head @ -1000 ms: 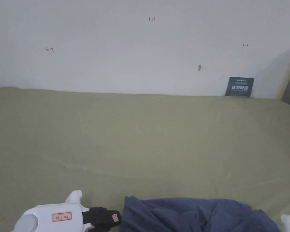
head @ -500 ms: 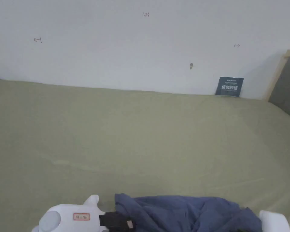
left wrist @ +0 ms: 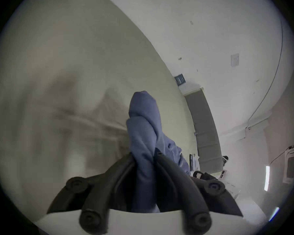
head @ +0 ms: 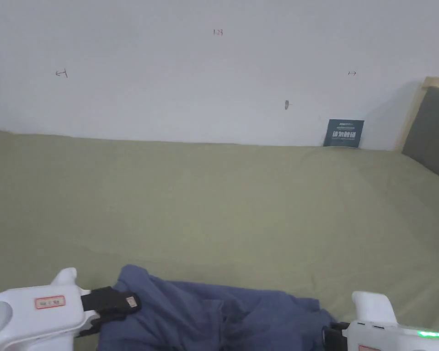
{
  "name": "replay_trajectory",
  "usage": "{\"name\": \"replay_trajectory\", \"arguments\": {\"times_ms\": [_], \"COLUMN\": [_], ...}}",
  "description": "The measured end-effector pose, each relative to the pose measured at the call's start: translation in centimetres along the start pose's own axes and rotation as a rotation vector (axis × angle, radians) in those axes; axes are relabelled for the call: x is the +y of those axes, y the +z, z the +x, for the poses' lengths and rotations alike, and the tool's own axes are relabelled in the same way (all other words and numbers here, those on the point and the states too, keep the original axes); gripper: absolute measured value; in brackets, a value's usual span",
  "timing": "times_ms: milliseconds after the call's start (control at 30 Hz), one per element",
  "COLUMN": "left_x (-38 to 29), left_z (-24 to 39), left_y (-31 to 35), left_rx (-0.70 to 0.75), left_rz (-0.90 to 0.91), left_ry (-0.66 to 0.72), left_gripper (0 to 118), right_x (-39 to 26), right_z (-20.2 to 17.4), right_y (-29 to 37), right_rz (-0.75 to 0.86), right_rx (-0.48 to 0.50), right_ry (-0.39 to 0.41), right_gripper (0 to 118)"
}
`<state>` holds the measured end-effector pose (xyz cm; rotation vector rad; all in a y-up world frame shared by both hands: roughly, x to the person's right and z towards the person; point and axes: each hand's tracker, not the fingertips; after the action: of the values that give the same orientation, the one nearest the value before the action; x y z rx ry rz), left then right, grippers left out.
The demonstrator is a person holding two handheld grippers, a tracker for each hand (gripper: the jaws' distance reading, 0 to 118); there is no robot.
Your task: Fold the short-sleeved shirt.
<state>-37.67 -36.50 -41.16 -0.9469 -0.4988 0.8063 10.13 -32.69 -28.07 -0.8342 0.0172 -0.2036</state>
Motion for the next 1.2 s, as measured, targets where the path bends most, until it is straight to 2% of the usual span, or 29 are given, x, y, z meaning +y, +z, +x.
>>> {"name": "replay_trajectory", "arguments": {"times_ms": [200,333,567,733,900,1000,1033,1067,1100,1167,1200], "left_x": [1.5,1.0,-1.6,-4.4,-7.4,-9.0,-9.2,-9.2,-9.3,-8.6,-8.1], "left_z": [1.2,3.9,10.5,12.6,12.3,11.2,10.9,10.5,10.3,10.4,10.6], "left_y": [7.5,7.6,-1.5,-9.7,-15.3,-17.2,-17.5,-17.6,-17.1,-15.5,-14.5], "left_rx": [0.147,0.152,0.003,-0.015,-0.046,-0.027,-0.022,-0.038,-0.095,-0.171,-0.195], "left_rz": [0.103,0.104,-0.051,-0.150,-0.257,-0.331,-0.337,-0.327,-0.300,-0.207,-0.163], "left_ry": [-0.028,-0.047,-0.225,-0.221,-0.201,-0.163,-0.150,-0.111,-0.058,0.016,0.020], "left_gripper": [12,12,12,12,14,26,42,53,63,93,101], "right_x": [0.0,-0.4,-0.8,-0.8,-1.0,-1.1,-1.1,-1.1,-1.2,-1.3,-1.4], "right_z": [-1.5,-1.9,-0.8,0.6,1.9,2.2,2.2,2.3,2.2,2.2,2.1], "right_y": [-0.5,-1.0,-1.0,-0.5,-0.4,-0.7,-0.9,-1.0,-1.1,-1.1,-1.0], "right_rz": [-0.009,-0.024,-0.041,-0.033,-0.029,-0.030,-0.032,-0.034,-0.037,-0.040,-0.042], "right_rx": [0.028,0.053,0.044,0.035,0.028,0.022,0.020,0.019,0.022,0.036,0.038], "right_ry": [0.024,0.026,0.015,-0.004,-0.021,-0.037,-0.040,-0.043,-0.047,-0.048,-0.046], "right_gripper": [7,7,7,7,7,7,7,7,7,7,7]}}
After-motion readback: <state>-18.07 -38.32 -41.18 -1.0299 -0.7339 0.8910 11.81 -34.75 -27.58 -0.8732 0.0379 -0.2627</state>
